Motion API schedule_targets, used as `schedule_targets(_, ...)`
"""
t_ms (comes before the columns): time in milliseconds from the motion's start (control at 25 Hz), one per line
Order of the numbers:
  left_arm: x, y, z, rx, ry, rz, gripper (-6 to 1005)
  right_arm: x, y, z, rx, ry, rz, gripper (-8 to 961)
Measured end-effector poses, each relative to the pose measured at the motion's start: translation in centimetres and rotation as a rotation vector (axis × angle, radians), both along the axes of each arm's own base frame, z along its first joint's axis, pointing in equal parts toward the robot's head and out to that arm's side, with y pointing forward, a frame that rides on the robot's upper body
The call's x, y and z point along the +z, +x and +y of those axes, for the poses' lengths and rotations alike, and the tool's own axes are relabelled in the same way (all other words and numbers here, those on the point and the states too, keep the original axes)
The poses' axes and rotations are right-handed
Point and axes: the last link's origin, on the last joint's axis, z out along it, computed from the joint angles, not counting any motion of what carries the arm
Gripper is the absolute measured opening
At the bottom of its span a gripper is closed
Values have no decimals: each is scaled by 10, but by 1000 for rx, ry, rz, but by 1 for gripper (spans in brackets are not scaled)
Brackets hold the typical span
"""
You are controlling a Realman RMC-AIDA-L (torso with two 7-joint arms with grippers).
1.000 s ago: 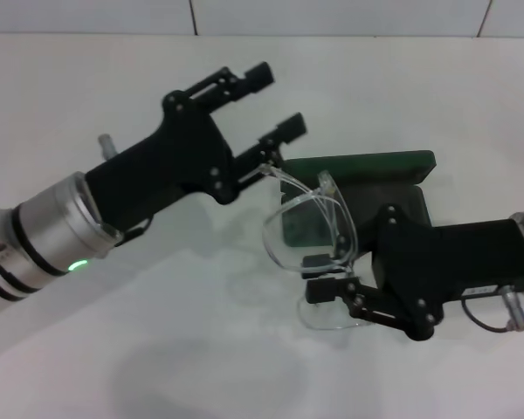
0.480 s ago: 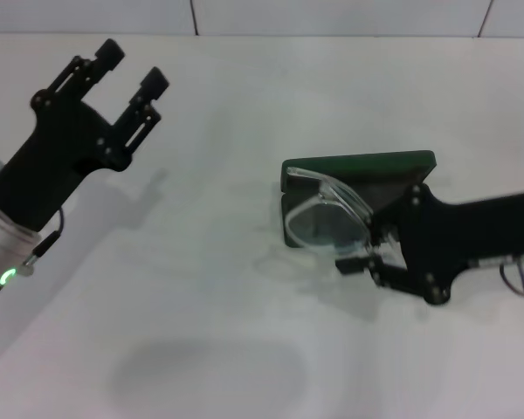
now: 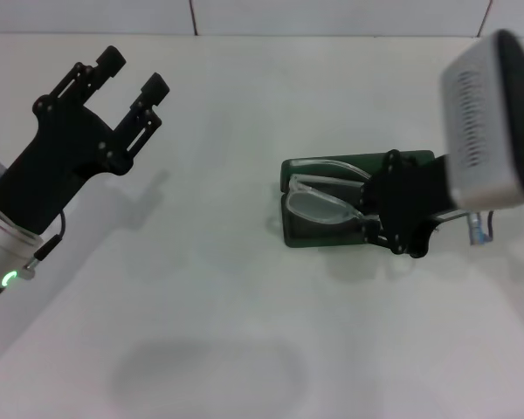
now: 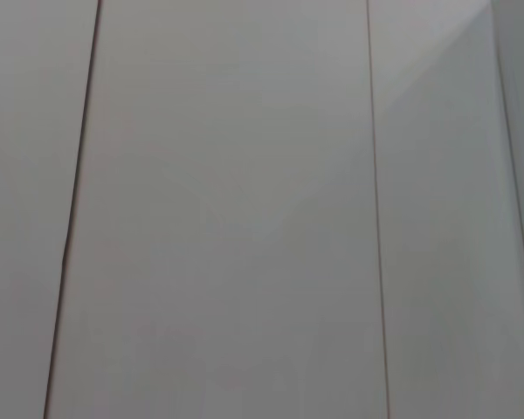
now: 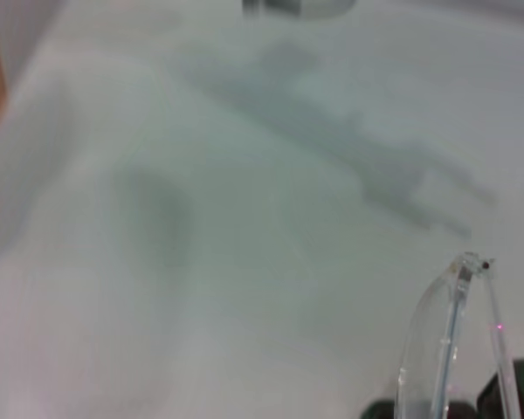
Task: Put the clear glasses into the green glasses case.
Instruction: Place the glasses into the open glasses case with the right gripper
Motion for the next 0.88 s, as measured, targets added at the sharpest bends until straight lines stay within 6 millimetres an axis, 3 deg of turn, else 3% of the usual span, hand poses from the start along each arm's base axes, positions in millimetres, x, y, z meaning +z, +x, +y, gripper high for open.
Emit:
schedule_targets(320,-3,-3,2,30,-16,5,602,-29,-6,9,90,100,-249,122)
schedule_targets(880,-6,-1,9,43,-29,15,602,-44,1,12,159,160,-347,122)
